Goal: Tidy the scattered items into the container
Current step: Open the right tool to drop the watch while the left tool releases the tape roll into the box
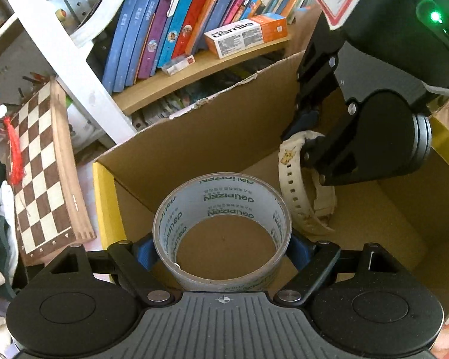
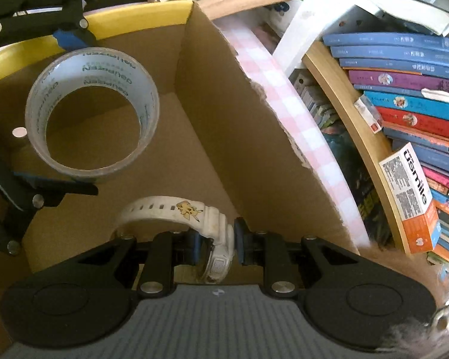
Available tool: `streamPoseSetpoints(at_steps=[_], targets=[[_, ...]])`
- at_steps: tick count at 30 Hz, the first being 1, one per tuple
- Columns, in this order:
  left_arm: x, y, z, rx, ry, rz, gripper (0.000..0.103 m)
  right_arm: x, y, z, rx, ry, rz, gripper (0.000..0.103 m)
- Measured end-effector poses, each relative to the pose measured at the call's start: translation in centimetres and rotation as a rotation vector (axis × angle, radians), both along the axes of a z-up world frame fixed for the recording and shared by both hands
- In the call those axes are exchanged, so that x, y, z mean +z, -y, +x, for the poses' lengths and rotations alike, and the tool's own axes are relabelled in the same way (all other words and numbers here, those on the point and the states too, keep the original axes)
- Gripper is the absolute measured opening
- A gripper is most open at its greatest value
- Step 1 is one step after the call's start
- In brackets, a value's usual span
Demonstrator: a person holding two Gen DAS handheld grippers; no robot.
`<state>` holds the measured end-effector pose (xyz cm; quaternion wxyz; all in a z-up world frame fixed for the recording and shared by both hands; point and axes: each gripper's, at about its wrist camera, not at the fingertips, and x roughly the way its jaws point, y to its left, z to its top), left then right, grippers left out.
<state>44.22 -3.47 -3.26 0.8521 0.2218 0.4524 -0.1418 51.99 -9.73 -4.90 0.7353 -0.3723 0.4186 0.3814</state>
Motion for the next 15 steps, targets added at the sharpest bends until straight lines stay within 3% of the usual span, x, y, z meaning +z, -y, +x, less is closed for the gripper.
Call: streamPoseSetpoints(at_steps=[12, 15], targets=[[-0.76, 0.94, 0.47, -0.026, -0.023, 0.038, 0.086, 0.33, 0.45, 0.81, -0.028, -0.021, 0.053, 0.022], [-0.77, 1.00, 0.43, -0.026, -0.019, 0.044, 0.086, 0.60, 0.55, 0.70, -0.033, -0.007, 0.067, 0.031]])
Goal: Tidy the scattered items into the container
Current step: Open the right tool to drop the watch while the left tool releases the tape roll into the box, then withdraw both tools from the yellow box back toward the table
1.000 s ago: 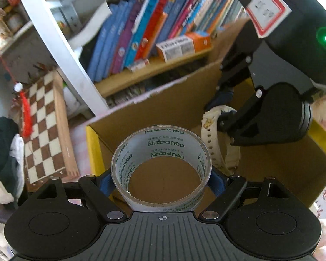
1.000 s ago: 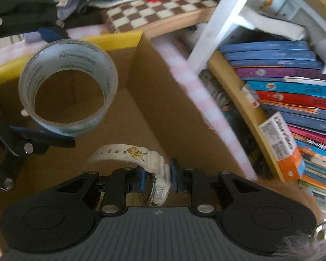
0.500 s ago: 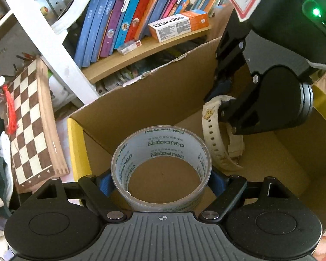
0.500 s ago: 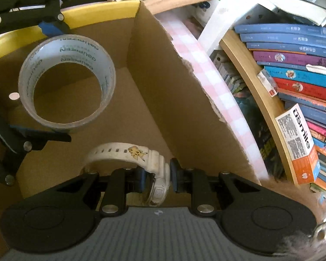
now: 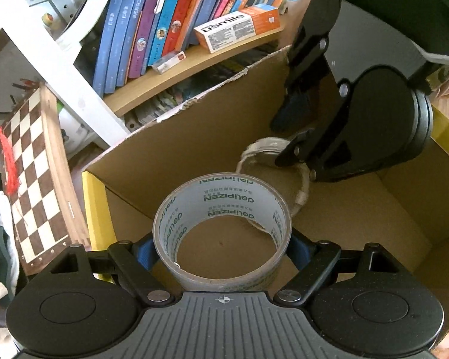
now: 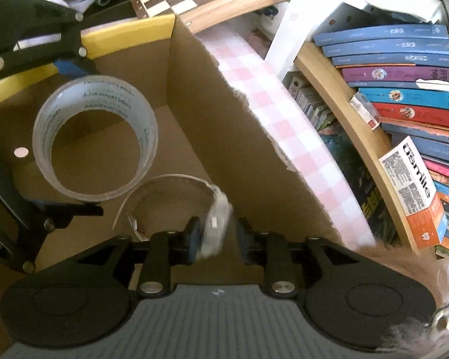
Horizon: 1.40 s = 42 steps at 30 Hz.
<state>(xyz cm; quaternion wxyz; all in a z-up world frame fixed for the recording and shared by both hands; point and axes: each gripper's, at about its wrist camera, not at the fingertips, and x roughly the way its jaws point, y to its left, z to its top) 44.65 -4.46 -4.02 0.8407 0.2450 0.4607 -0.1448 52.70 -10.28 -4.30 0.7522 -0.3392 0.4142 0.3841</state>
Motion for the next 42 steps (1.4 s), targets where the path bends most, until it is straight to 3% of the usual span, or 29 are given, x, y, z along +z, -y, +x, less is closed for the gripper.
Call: streamPoseSetpoints(at_steps=[9, 13, 21, 27, 42], targets=[[2.6, -0.3, -1.3, 0.008, 0.090, -0.015, 0.088, 2.9, 1.5, -0.7, -0.019, 0.068, 0.074, 0.050], [4.6, -0.5, -3.0, 0.028, 0.180, -0.033, 0.092, 5.3, 3.1, -1.8, -0.049, 0.110, 0.156, 0.063], [9.2, -2.2, -6.0, 0.125, 0.360, -0.103, 0.097, 9.2, 6.5, -4.8, -0.148, 0.174, 0.319, 0.072], [11.0, -2.6, -8.9, 0.141, 0.400, -0.169, 0.098, 10.6, 7.9, -6.8, -0.202, 0.152, 0.418, 0.071], [12.2, -3.9, -14.9, 0.167, 0.433, -0.248, 0.098, 13.1, 7.9, -14.0, -0.289, 0.214, 0.488, 0.071]])
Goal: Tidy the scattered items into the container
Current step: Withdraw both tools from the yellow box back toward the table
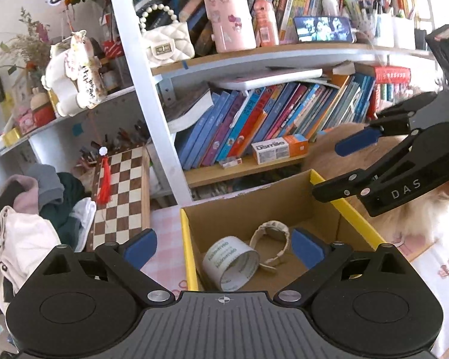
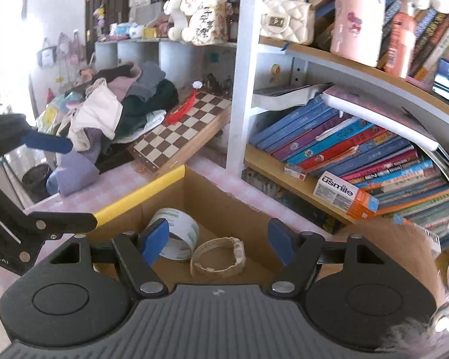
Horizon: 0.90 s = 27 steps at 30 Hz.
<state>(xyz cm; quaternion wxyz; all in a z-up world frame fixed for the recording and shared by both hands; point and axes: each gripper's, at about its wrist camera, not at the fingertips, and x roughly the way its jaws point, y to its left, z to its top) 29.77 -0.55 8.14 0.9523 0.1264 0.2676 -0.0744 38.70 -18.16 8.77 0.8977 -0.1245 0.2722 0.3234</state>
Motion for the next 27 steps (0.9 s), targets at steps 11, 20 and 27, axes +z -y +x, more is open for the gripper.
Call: streamPoseSetpoints(at_steps=[11, 20, 27], targets=[[1.1, -2.7, -8.4, -0.015, 0.064, -0.094, 0.099, 1.9, 0.0, -9.3, -0.147, 0.044, 0.044, 0.072], [0.5, -4.1, -15.1, -0.031, 0.079, -0.114, 0.100, 1.1, -0.8, -18.4, -0.222, 0.066, 0.078, 0.077], [-0.3, -5.2, -18.9, -0.008, 0.074, -0.149, 0.100, -0.5, -1.0, -23.9, -0.304, 0.071, 0.086, 0.077]])
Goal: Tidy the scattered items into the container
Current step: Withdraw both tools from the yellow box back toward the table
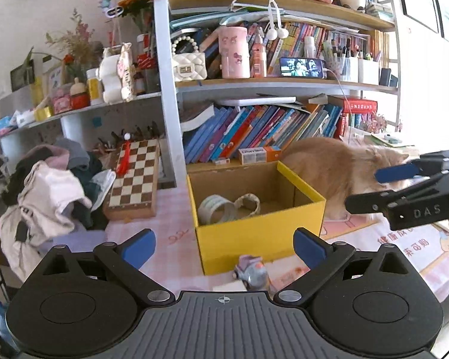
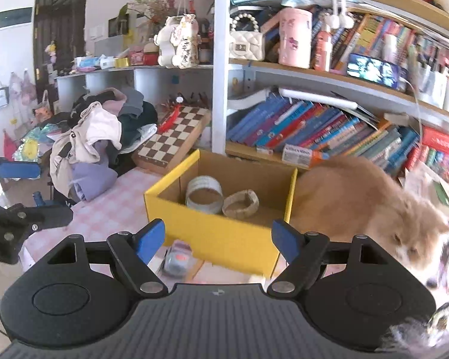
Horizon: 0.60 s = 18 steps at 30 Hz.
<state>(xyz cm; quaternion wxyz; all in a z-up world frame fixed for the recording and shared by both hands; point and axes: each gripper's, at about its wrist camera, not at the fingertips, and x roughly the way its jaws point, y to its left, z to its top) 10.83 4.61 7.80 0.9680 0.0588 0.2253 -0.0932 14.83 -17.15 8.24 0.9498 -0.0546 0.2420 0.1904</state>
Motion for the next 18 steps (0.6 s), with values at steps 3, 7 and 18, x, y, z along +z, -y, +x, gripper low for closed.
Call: streamPoseSetpoints(at_steps=[3, 7, 18], targets=[[-0.7, -0.2, -1.2, 0.009, -0.017, -0.022, 0.100, -0.7, 0.0, -2.0, -0.034, 0.003, -0.012, 0.080], [-2.1, -0.3, -2.5, 0.039, -0.029, -0.036, 0.100, -2.1, 0.0, -4.2, -0.095, 0.035, -0.045, 0.084], [-5.9, -0.4, -3.7, 0.092, -0.116, -0.073, 0.100, -7.5, -0.9, -5.3, -0.181, -0.121, -0.023, 0.086]])
